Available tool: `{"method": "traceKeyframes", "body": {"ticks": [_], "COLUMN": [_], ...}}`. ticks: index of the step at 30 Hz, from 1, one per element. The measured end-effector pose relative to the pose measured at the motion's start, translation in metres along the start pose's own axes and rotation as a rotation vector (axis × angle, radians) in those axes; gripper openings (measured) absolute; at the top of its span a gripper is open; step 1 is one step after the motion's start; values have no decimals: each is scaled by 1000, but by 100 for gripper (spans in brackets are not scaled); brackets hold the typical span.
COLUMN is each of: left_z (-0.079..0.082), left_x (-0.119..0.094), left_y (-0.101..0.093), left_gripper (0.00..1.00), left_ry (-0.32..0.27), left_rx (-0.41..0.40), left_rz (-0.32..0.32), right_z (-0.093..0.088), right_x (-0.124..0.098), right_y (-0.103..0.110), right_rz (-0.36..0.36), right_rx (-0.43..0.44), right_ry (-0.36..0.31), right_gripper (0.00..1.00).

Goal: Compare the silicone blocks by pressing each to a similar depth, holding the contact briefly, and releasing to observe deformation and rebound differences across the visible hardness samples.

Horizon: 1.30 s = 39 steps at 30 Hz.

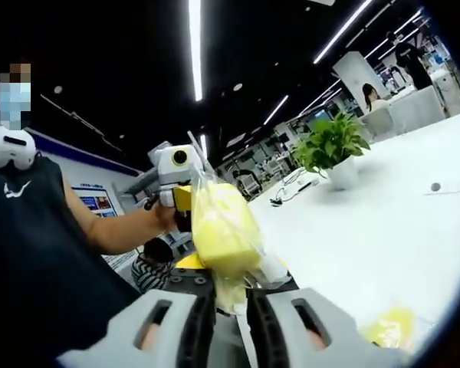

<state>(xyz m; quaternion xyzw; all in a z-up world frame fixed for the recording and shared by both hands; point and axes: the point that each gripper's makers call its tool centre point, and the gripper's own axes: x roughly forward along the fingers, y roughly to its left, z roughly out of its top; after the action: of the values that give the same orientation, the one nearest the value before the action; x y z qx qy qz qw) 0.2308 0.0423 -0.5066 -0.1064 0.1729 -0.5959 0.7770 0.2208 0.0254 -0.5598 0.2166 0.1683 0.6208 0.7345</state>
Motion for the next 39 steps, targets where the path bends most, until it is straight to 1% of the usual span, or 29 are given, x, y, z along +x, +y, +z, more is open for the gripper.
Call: {"method": "traceKeyframes", "body": {"ticks": [3, 4, 6, 7, 8, 9, 11, 13, 15, 17, 19, 21, 22, 24, 26, 27, 29, 31, 34, 37, 38, 39], "left_z": [-2, -2, 1, -3, -5, -3, -4, -3, -4, -4, -5, -4, -2, -1, 2, 1, 1, 3, 3, 2, 2, 1], "left_x": [1, 1, 4, 6, 6, 5, 5, 3, 2, 1, 0, -1, -1, -1, 1, 3, 3, 3, 3, 1, 1, 1], "left_y": [0, 1, -3, -9, -4, -2, -3, -5, -5, -5, -3, -2, -1, 0, -4, -4, -2, -1, -2, -3, -3, 3], "left_gripper": [2, 4, 10, 6, 4, 2, 3, 2, 1, 2, 3, 3, 4, 5, 9, 11, 9, 9, 9, 9, 8, 6], "left_ry": [13, 12, -13, 14, 37, 35, 32, 23, 29, 30, 21, 6, -8, -17, -43, -35, -32, -41, -46, -55, -56, -54], "left_rx": [54, 74, 122, 173, 215, 249, 190, 150, 163, 134, 135, 116, 122, 125, 107, 110, 129, 91, 82, 57, 58, 92], "left_rz": [15, 21, 15, -5, 34, 51, 47, 30, 31, 26, 37, 38, 43, 47, 33, 33, 44, 38, 34, 24, 28, 66], "right_z": [-3, -3, -8, -11, -11, -11, -11, -10, -11, -11, -10, -10, -9, -8, -12, -12, -11, -10, -10, -11, -11, -13], "right_x": [-1, -1, 1, 2, 2, 1, 2, 2, 3, 3, 4, 5, 5, 5, 8, 9, 7, 7, 8, 8, 8, 9], "right_y": [-1, -1, -1, 0, 0, -2, -1, 0, 0, 0, -1, -1, 0, 0, 2, 3, 0, 0, 0, 3, 2, 1], "right_rz": [-9, -11, -10, -7, -13, -25, -17, -7, -7, -5, -7, -6, -2, -2, 3, 7, 0, 8, 9, 18, 19, 10], "right_rx": [9, 14, 22, 18, -2, -2, 3, 3, -3, -3, 6, 13, 34, 45, 35, 34, 31, 38, 37, 40, 41, 41], "right_ry": [15, 18, 40, 56, 57, 56, 66, 75, 92, 99, 104, 115, 118, 124, 161, 164, 160, 156, 155, 159, 160, 166], "right_gripper": [8, 7, 7, 7, 6, 6, 5, 4, 4, 3, 3, 3, 3, 3, 3, 3, 3, 3, 3, 3, 3, 3]}}
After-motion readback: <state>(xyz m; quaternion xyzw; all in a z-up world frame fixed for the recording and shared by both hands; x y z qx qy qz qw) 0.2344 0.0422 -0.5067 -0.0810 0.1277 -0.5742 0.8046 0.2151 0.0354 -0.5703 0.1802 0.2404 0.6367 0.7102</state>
